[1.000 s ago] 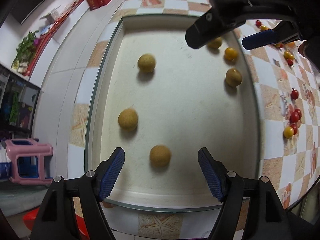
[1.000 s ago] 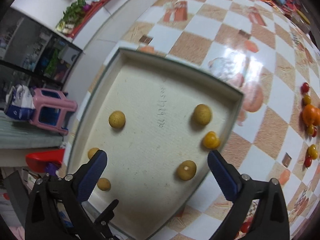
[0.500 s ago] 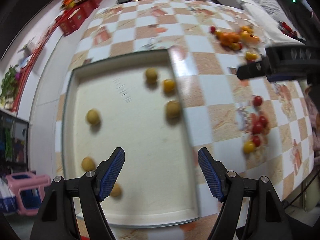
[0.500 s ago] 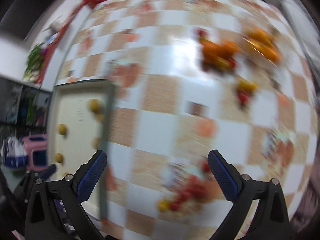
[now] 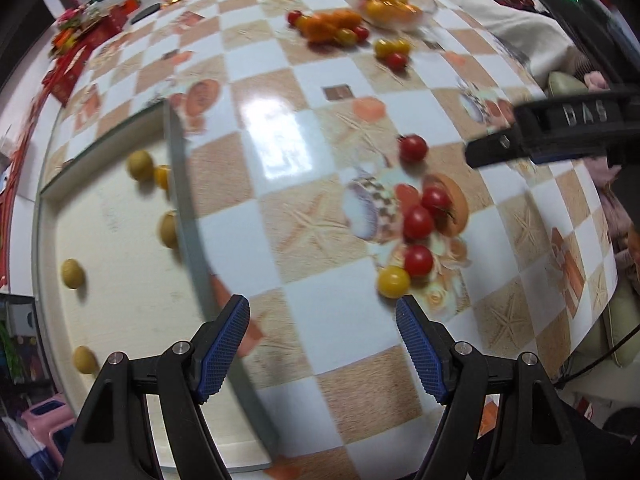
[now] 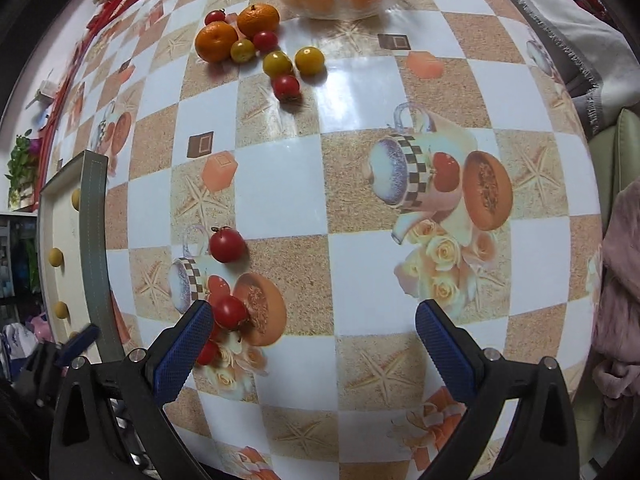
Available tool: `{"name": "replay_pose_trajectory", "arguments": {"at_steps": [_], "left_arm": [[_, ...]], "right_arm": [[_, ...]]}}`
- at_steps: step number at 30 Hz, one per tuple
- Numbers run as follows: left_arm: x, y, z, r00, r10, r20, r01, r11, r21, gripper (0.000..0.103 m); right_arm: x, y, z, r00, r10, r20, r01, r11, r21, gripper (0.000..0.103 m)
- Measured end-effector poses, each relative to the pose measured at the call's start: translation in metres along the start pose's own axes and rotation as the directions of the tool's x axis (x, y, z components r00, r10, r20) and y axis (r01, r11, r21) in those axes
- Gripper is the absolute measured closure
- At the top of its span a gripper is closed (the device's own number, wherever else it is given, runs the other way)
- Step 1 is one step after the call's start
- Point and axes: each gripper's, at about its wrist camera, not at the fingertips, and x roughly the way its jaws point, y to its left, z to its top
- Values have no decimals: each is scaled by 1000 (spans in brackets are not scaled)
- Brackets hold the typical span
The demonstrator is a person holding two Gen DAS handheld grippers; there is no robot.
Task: Organize fruits
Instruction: 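Move both open tools back toward the cherry tomatoes, then grasp a red cherry tomato with the right tool while the left tool grasps a yellow one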
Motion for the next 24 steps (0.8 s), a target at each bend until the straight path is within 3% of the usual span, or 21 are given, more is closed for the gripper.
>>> {"name": "replay_pose_trajectory", "arguments": {"at_steps": [3, 5, 7, 9, 15, 17, 19, 24], "left_arm": [[8, -7, -2, 1000, -13, -11, 13, 1000, 7, 26], [10, -10, -1, 1000, -12, -11, 12, 1000, 7, 26], [13, -11, 2, 1000, -21, -10, 21, 1000, -6, 26], [16, -10, 4, 1000, -29, -7, 29, 999, -25, 26], [21, -10, 9, 999, -40, -8, 39, 997, -60, 26], [24, -12, 11, 999, -36, -10, 35, 998, -61, 26], [25, -13, 11, 999, -36, -12, 35, 998, -59, 26], [25, -21, 11, 999, -41, -12, 41, 998, -38, 27]], "right_arm": [[4, 8, 3, 1000, 22, 4, -22, 999, -39, 4], [8, 17, 6, 1000, 28, 8, -27, 996, -84, 12], [13, 27, 10, 1000, 30, 5, -29, 992, -124, 29], [18, 33, 13, 999, 45, -7, -46, 989, -142, 39], [31, 57, 23, 999, 52, -9, -53, 976, -210, 51], [32, 62, 25, 999, 40, -2, -40, 973, -229, 59], [34, 68, 28, 1000, 29, -1, -28, 969, -244, 74], [35, 70, 30, 999, 49, -4, -49, 970, -238, 78]]}}
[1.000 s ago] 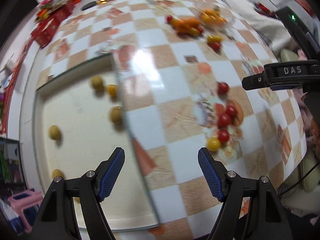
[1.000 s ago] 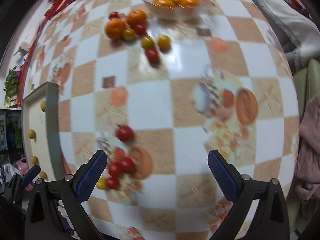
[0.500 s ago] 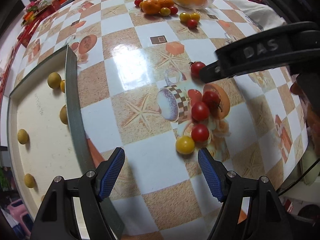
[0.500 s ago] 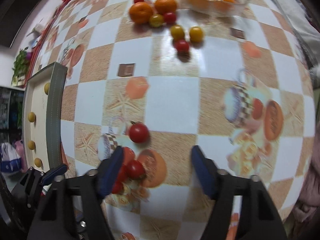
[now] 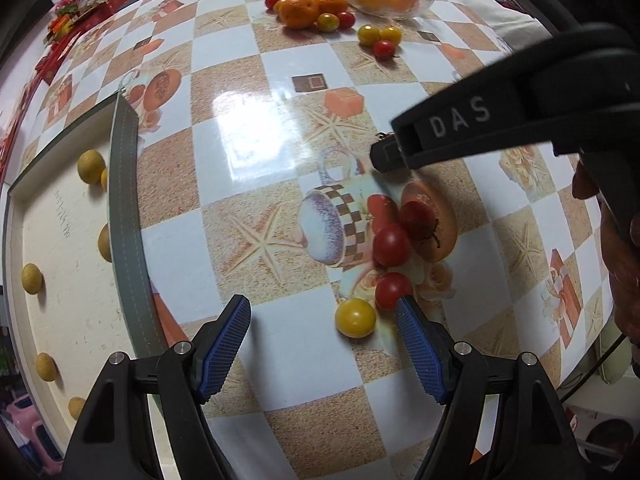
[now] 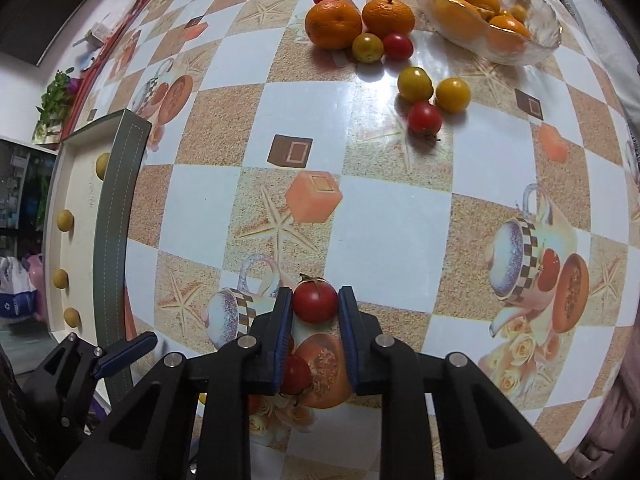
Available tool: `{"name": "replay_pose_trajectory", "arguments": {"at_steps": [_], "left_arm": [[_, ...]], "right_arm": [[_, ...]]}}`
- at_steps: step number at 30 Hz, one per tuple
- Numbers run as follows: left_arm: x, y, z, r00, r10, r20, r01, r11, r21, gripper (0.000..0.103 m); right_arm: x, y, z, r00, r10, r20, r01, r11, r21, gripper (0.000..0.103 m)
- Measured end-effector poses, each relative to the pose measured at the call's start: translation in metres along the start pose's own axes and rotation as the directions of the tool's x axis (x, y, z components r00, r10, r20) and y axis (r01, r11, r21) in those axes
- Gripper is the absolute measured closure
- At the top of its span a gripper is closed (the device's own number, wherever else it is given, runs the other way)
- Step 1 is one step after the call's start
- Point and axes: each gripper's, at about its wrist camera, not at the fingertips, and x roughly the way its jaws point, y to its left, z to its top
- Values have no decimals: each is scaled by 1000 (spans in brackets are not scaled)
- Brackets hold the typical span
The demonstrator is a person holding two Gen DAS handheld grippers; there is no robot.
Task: Organize fruits
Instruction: 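Grasp a red cherry tomato with the right tool while the left tool grasps a yellow one, then carry both tomatoes over the white tray and open both tools to drop them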
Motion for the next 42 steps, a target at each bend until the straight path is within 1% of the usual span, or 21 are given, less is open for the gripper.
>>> {"name": "replay_pose_trajectory", "arguments": {"at_steps": [1, 2, 5, 6, 8, 9, 12, 16, 20, 23, 24, 25, 26, 27, 28, 31, 35, 39, 42], "left_arm": [[1, -2, 0, 1000, -6, -3, 6, 1000, 6, 31], [1, -3, 0, 1000, -16, -6, 16, 1000, 7, 32], [3, -8, -2, 1000, -24, -12, 25, 999, 20, 33], [3, -8, -2, 1000, -27, -13, 27, 999, 23, 33], [3, -10, -4, 999, -41, -17, 42, 999, 34, 40], [2, -10, -3, 999, -44, -17, 44, 998, 42, 46], [-4, -6, -8, 999, -35, -9, 35, 998, 46, 46], [1, -4, -10, 1000, -14, -17, 16, 997, 73, 46], [13, -18, -3, 1000, -10, -22, 12, 993, 116, 46], [18, -24, 2, 1000, 12, -20, -9, 988, 152, 47], [19, -27, 2, 1000, 15, -17, -12, 987, 161, 54], [19, -29, 3, 1000, 19, -15, -16, 986, 163, 66], [18, -31, 4, 1000, 20, -13, -18, 987, 161, 69], [17, -30, 5, 1000, 9, -15, -7, 989, 149, 76], [16, -28, 6, 1000, -19, -21, 21, 992, 126, 80], [13, -23, 9, 998, -54, -30, 56, 997, 60, 80], [6, -10, 13, 996, -83, -14, 83, 996, -20, 80], [-9, 5, 13, 995, -96, 16, 97, 993, -66, 80], [-28, 19, 12, 994, -96, 44, 100, 991, -90, 80]], "right_arm": [[1, 0, 0, 1000, 2, 1, -2, 1000, -1, 78], [1, 0, 1, 1000, 5, 1, -5, 1000, 0, 78], [-6, -15, -5, 1000, 20, 1, -20, 1000, 14, 78], [-5, -15, -4, 1000, 26, 0, -26, 999, 22, 78], [-7, -18, -5, 999, 32, -1, -32, 999, 30, 78], [-7, -18, -5, 999, 36, -2, -35, 999, 35, 78], [-6, -19, -5, 999, 46, -1, -46, 998, 46, 78], [-7, -19, -4, 999, 43, 2, -43, 998, 36, 78], [-6, -18, -4, 999, 42, 2, -42, 999, 35, 78], [-6, -18, -3, 999, 42, 3, -42, 998, 36, 78], [-6, -18, -3, 999, 42, 5, -42, 999, 35, 78], [-6, -17, -2, 999, 41, 6, -41, 999, 32, 78], [-7, -16, -2, 999, 41, 9, -41, 999, 27, 79], [-8, -15, -3, 999, 42, 15, -42, 999, 24, 79], [-9, -15, -4, 999, 47, 24, -48, 999, 26, 79], [-14, -18, -6, 996, 84, 38, -85, 996, 41, 79], [-21, -21, -11, 996, 83, 43, -85, 996, 41, 79], [-28, -27, -15, 995, 93, 46, -96, 993, 66, 79], [-35, -26, -17, 994, 94, 49, -97, 993, 63, 79]]}}
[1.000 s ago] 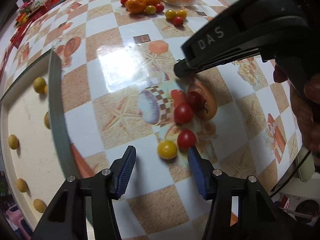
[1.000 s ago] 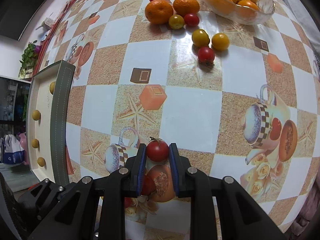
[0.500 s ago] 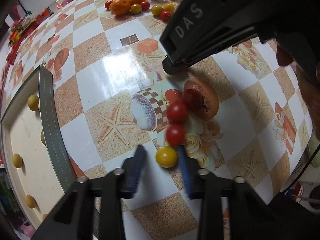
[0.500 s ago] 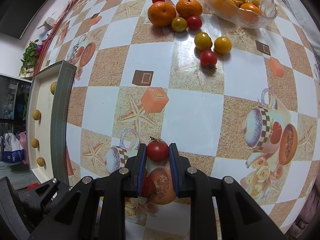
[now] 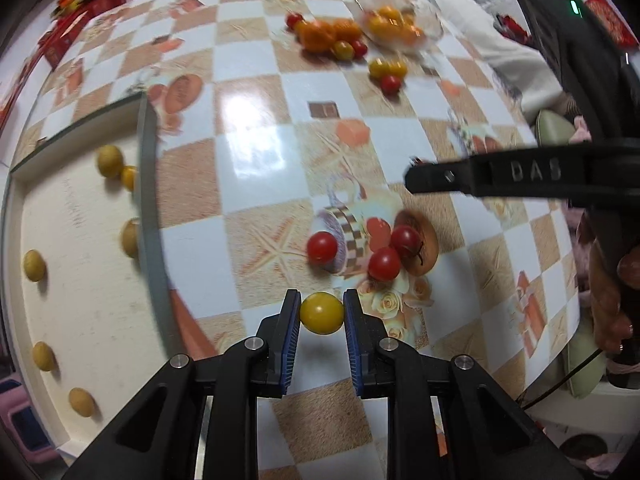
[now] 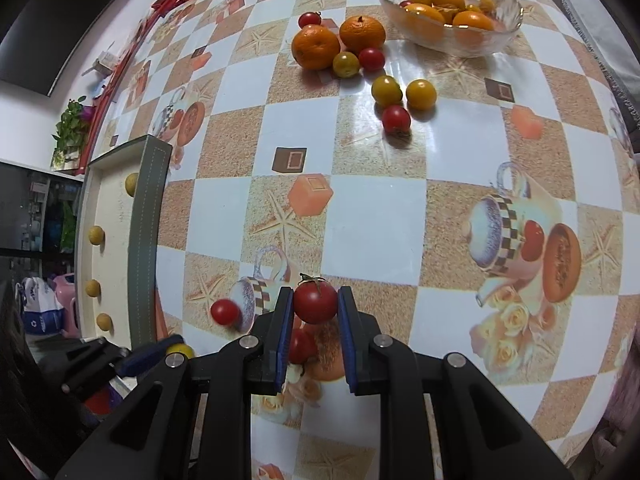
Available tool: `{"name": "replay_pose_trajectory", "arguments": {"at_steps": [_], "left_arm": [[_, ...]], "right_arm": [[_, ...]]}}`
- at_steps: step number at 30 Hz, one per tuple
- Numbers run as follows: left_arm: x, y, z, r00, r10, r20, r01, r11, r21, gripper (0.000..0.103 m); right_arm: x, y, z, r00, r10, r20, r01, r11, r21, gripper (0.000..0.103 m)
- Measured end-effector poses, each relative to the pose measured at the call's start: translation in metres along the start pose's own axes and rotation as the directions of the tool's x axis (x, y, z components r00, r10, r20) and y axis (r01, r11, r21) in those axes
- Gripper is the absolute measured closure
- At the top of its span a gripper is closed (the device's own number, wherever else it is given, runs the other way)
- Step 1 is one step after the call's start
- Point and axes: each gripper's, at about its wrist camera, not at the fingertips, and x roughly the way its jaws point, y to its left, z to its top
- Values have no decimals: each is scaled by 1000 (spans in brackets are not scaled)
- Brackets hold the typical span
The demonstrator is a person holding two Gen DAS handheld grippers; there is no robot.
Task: Organize fruits
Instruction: 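Carry both tomatoes over the white tray and open both tools to drop them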
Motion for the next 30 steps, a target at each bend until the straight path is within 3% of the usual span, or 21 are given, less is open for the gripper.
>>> {"name": "replay_pose_trajectory", "arguments": {"at_steps": [15, 24, 30], "left_arm": [[-43, 69, -2, 996, 38, 87, -28, 993, -116, 80], [-59, 121, -15, 989, 94, 114, -68, 976, -208, 80], [-58, 165, -25, 983, 149, 104, -114, 950, -290, 80]], "right_arm": [[-21, 32, -1, 1000, 5, 11, -4, 999, -35, 79], [-17, 85, 18, 1000, 20, 9, -19, 992, -128, 79], [-3, 135, 32, 999, 45, -12, -47, 978, -204, 79]]}}
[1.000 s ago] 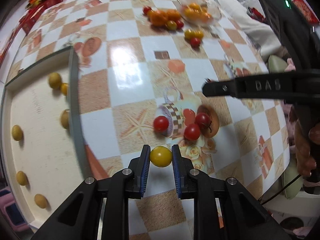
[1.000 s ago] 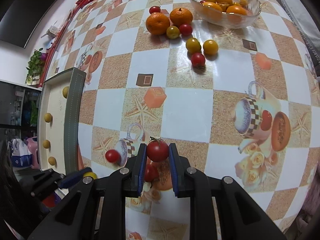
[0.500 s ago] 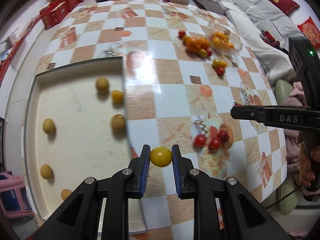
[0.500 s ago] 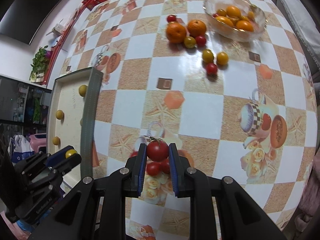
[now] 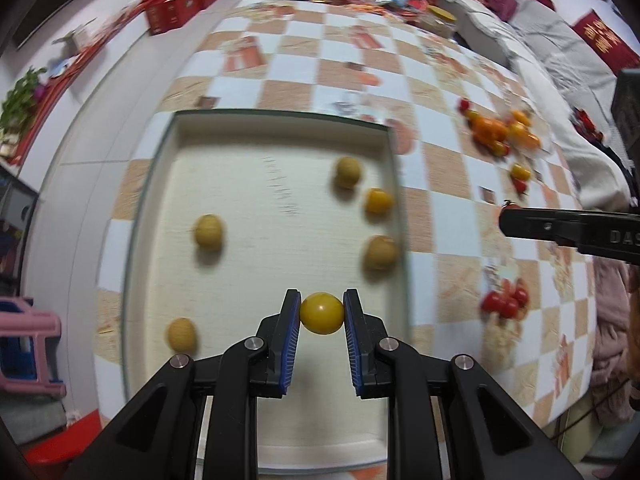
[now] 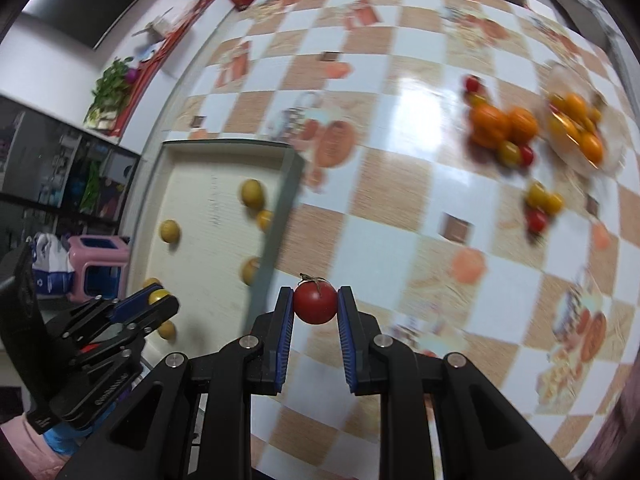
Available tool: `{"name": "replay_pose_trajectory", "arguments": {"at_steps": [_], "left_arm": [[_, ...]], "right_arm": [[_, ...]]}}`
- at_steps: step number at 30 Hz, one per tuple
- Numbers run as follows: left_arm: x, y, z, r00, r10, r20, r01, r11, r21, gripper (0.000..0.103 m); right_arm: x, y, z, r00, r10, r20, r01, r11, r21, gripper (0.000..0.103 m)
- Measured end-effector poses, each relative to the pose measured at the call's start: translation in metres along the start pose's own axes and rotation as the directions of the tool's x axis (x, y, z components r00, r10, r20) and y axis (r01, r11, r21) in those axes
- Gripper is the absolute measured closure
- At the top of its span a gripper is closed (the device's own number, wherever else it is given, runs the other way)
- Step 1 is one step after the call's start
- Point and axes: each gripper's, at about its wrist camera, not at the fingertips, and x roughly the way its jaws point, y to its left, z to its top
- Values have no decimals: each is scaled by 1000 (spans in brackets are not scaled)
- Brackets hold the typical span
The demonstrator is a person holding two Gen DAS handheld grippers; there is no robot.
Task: Organize fruits
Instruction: 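Carry both tomatoes over the white tray and open both tools to drop them, then move both open tools back toward the loose red cherry tomatoes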
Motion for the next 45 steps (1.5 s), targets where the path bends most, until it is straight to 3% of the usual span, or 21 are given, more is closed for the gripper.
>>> {"name": "replay_pose_trajectory", "arguments": {"at_steps": [9, 19, 29, 30, 32, 33, 34, 36, 39, 45], "left_arm": [[25, 32, 2, 995, 99, -29, -99, 995, -8, 80], [45, 42, 1, 992, 107, -65, -108, 994, -12, 80], [53, 42, 2, 993, 92, -78, -93, 996, -4, 80], [53, 42, 2, 993, 88, -75, -89, 996, -7, 79], [52, 44, 1, 994, 78, -77, -79, 997, -9, 68], [52, 43, 1, 994, 81, -73, -82, 997, -8, 43], [49, 43, -1, 994, 95, -59, -96, 995, -6, 27], [43, 41, -3, 993, 110, -31, -110, 994, 5, 26], [44, 39, -5, 993, 107, -53, -107, 994, 15, 26], [37, 32, -13, 991, 118, -68, -116, 993, 29, 26]], "right_arm": [[44, 64, 36, 998, 38, -43, -42, 995, -93, 79], [98, 102, 74, 995, -2, -99, -13, 989, -148, 79], [131, 119, 87, 985, -82, -149, 52, 980, -194, 76], [131, 120, 87, 985, -79, -153, 48, 979, -200, 71], [133, 124, 89, 984, -52, -170, 17, 979, -204, 55], [133, 127, 90, 984, -43, -175, 6, 978, -207, 38], [133, 128, 90, 983, -67, -168, 29, 976, -215, 24], [131, 129, 92, 986, -73, -152, 40, 977, -209, 23], [123, 124, 97, 990, -21, -141, -2, 987, -163, 23], [88, 108, 98, 996, 53, -69, -59, 994, -88, 9]]}}
